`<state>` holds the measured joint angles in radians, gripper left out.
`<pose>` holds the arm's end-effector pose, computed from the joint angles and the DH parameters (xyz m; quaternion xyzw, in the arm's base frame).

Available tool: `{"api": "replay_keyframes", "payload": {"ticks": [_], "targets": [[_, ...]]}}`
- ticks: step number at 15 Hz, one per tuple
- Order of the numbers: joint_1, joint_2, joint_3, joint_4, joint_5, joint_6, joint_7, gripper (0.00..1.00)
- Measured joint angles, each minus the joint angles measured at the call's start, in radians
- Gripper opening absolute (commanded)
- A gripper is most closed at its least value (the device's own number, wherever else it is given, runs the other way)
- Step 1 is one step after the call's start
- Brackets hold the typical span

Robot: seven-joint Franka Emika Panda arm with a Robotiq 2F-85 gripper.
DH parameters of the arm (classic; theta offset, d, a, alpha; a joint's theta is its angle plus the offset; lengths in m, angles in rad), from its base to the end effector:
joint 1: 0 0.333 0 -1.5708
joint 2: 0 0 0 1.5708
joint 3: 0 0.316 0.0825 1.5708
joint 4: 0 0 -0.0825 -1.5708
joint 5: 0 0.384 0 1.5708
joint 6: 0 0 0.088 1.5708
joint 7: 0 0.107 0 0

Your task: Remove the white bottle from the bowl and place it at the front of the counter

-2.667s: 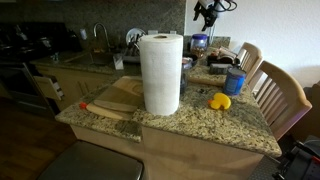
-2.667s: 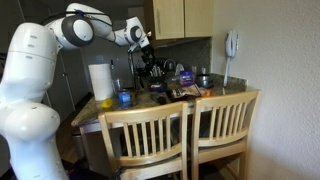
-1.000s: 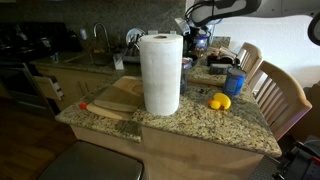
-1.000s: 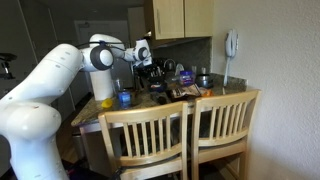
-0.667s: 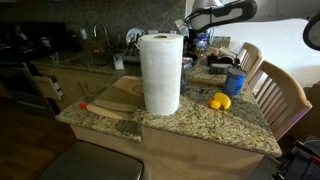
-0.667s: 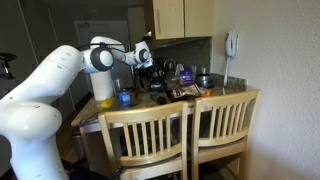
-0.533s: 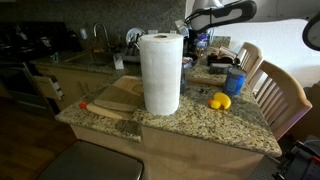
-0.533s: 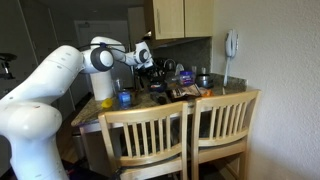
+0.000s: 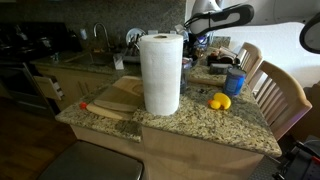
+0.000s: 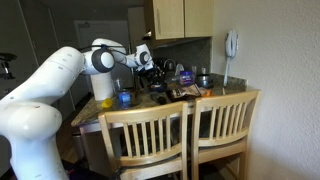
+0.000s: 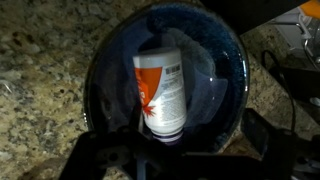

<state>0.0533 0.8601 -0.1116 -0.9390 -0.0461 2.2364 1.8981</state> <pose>0.8108 -0.0106 0.4128 -0.5751 0.7862 -0.1786 0.1391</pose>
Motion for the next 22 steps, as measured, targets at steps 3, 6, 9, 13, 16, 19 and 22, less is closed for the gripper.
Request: {"api": "replay_keyframes", "payload": {"ticks": [3,6,9,13,16,19,22], "targets": [[-0.001,0.008,0.0,0.001,0.0,0.0,0.0,1.0],[0.0,0.01,0.0,0.001,0.0,0.0,0.0,1.0],[-0.009,0.042,-0.003,0.025,0.018,-0.096,0.006,1.0],[-0.017,0.07,-0.003,0.049,0.02,-0.106,0.006,1.0],[-0.017,0.07,-0.003,0.053,0.021,-0.112,0.006,1.0],[-0.016,0.07,-0.003,0.054,0.021,-0.113,0.005,0.66],[-0.016,0.068,-0.001,0.056,0.029,-0.128,0.001,0.44]]}}
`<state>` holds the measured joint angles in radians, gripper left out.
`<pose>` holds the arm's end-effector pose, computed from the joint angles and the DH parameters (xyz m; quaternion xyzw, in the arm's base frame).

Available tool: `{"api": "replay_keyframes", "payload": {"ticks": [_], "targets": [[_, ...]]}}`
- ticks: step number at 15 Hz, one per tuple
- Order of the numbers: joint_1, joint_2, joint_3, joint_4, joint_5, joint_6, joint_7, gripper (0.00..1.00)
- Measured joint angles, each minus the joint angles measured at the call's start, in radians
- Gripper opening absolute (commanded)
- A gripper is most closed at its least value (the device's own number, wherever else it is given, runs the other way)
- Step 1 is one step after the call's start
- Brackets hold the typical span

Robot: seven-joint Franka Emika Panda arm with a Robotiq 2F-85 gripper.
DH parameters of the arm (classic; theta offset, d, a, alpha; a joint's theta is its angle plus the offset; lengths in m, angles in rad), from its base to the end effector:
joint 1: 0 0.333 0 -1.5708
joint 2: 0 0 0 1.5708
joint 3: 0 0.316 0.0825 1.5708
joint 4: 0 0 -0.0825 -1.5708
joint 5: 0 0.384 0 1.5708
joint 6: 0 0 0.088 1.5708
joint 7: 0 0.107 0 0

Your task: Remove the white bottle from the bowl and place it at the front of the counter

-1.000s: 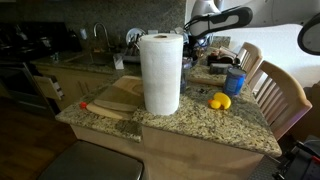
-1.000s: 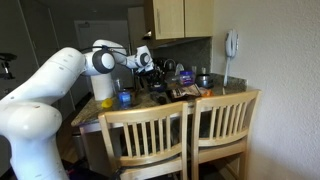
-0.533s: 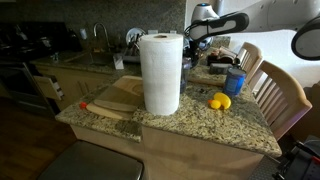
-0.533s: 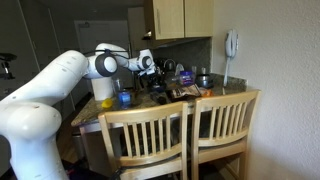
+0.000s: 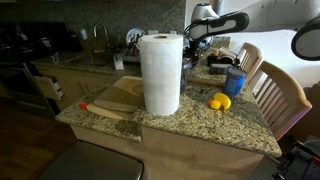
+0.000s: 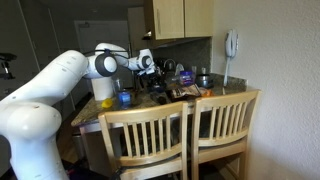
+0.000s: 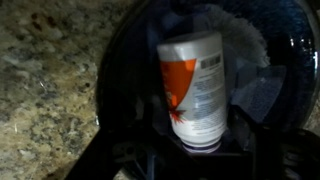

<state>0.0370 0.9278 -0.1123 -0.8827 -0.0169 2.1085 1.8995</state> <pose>0.8101 -0.0221 0.3714 -0.5703 0.8060 -0.1309 0.0893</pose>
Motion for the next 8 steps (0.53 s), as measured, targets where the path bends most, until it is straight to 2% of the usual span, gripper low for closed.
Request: {"api": "replay_keyframes", "payload": {"ticks": [2,8], "targets": [[-0.002,-0.001,0.002,0.003,0.013,-0.014,-0.007,0.31],[-0.007,-0.001,0.005,0.011,0.031,-0.036,-0.022,0.3]]}}
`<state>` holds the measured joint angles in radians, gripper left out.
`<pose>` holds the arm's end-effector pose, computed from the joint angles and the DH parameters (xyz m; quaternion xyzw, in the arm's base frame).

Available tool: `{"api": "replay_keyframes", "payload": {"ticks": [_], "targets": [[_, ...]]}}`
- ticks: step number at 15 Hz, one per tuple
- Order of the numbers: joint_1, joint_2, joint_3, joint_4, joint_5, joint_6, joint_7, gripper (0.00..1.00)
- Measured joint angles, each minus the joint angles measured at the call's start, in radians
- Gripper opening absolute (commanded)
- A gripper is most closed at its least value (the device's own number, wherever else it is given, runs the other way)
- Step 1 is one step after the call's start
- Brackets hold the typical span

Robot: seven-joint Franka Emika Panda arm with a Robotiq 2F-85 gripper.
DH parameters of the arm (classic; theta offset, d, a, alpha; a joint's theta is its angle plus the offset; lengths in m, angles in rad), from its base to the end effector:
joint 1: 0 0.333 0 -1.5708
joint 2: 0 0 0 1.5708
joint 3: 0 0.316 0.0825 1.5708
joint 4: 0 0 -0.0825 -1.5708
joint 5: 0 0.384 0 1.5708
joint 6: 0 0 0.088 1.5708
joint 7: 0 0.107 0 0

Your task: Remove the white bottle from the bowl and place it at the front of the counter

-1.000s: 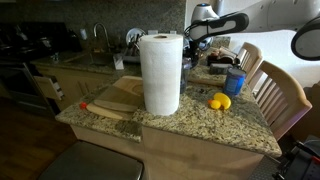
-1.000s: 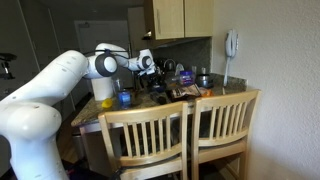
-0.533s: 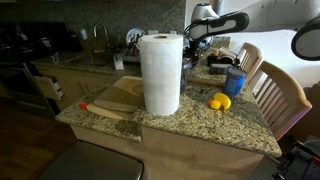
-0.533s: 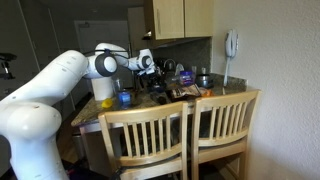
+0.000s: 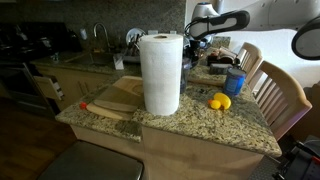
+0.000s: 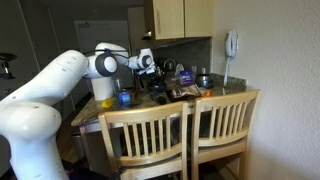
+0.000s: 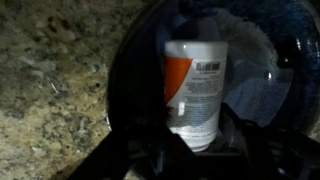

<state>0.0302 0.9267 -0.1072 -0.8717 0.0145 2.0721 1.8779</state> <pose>0.8081 -0.0235 0.3733 -0.5735 0.8067 -0.1117 0.0882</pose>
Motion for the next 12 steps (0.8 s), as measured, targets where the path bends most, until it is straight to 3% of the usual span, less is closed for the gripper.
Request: {"api": "replay_keyframes", "payload": {"ticks": [7,10,12], "targets": [[0.039,-0.078,-0.055,0.063,-0.079,0.145,0.038,0.3],[0.067,-0.163,-0.072,0.084,-0.112,0.088,0.039,0.3],[0.082,-0.224,-0.072,0.103,-0.118,-0.041,0.024,0.3]]}}
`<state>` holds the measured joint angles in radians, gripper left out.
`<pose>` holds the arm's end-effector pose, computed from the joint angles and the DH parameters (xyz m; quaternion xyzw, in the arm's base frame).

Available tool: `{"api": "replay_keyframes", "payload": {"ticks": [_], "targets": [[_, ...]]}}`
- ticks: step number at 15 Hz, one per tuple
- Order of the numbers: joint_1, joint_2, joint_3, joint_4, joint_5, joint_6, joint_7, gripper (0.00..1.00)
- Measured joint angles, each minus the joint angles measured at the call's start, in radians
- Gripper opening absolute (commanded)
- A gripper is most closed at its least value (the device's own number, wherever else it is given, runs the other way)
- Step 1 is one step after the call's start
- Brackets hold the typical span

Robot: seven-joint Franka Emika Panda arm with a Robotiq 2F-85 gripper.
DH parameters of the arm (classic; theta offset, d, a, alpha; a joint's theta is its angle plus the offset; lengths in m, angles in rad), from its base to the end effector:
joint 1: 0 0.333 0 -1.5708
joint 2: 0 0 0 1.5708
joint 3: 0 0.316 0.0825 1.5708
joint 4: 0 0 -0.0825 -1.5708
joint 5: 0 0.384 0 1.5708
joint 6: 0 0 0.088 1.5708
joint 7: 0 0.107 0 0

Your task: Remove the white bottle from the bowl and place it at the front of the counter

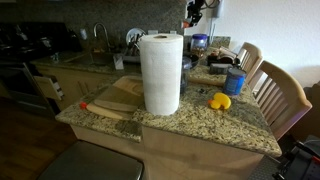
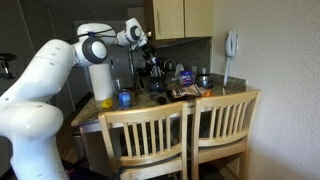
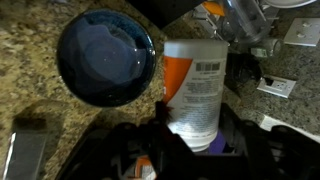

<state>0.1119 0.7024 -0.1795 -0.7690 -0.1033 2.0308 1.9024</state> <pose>0.7706 0.0056 0.6024 -0.5648 0.7695 -0.2502 0.1619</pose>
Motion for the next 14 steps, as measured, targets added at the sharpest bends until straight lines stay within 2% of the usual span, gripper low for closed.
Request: {"api": "replay_keyframes", "payload": {"ticks": [4,7,10,14], "targets": [[0.033,-0.109,0.001,0.031,0.0,-0.291,-0.023,0.3],[0.058,-0.146,0.002,0.031,0.0,-0.419,-0.025,0.3],[0.086,-0.148,0.003,-0.001,-0.006,-0.436,-0.034,0.3],[0.139,-0.15,0.005,-0.165,-0.035,-0.314,-0.034,0.3]]}}
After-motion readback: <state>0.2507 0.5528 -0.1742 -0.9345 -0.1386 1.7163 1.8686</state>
